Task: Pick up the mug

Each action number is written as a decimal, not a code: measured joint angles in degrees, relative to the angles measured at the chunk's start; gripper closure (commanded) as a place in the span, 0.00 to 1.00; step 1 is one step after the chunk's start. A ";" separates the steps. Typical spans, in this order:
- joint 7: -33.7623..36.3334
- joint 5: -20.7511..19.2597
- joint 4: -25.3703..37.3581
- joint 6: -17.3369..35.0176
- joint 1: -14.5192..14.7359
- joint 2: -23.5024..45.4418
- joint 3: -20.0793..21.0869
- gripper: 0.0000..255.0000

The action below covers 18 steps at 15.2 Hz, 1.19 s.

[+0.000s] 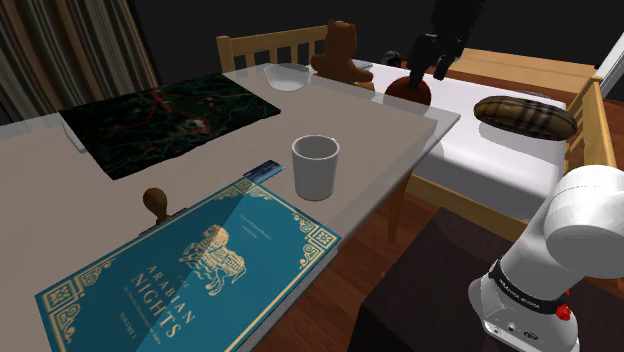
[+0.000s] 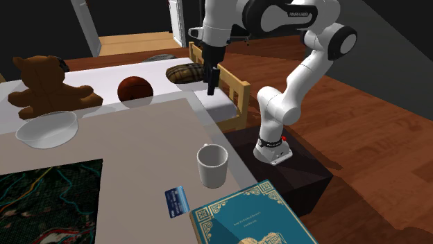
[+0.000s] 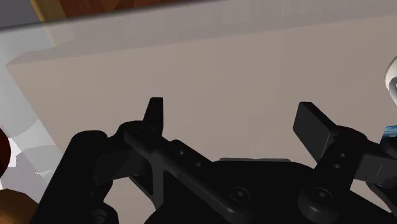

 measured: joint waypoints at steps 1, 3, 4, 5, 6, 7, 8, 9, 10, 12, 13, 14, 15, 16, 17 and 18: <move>0.00 0.00 0.00 0.00 0.00 0.00 0.00 0.00; 1.95 0.76 -0.11 0.77 0.29 0.79 1.61 0.00; 3.31 1.29 -0.13 0.87 0.50 0.95 2.70 0.00; 4.90 1.90 0.19 1.29 0.73 1.76 4.03 0.00; 6.61 2.52 0.57 1.38 0.98 2.34 5.45 0.00; 8.12 3.04 0.42 1.98 1.18 2.86 6.66 0.00; 9.56 3.41 1.23 2.38 1.22 4.11 7.83 0.00; 11.33 3.94 1.43 3.22 1.39 5.24 9.31 0.00; 13.00 4.39 1.85 3.53 1.56 6.01 10.65 0.00; 16.50 5.03 3.68 4.46 1.66 8.89 13.52 0.00; 18.06 5.26 4.26 4.92 1.71 9.97 14.76 0.00; 19.86 5.48 5.56 4.77 1.78 11.19 16.19 0.00; 21.44 5.57 6.09 5.46 1.75 12.49 17.44 0.00; 23.29 5.62 6.77 6.23 1.74 14.02 18.96 0.00; 24.85 5.49 8.04 6.37 1.60 15.54 20.15 0.00; 26.35 5.32 8.89 6.85 1.47 16.97 21.30 0.00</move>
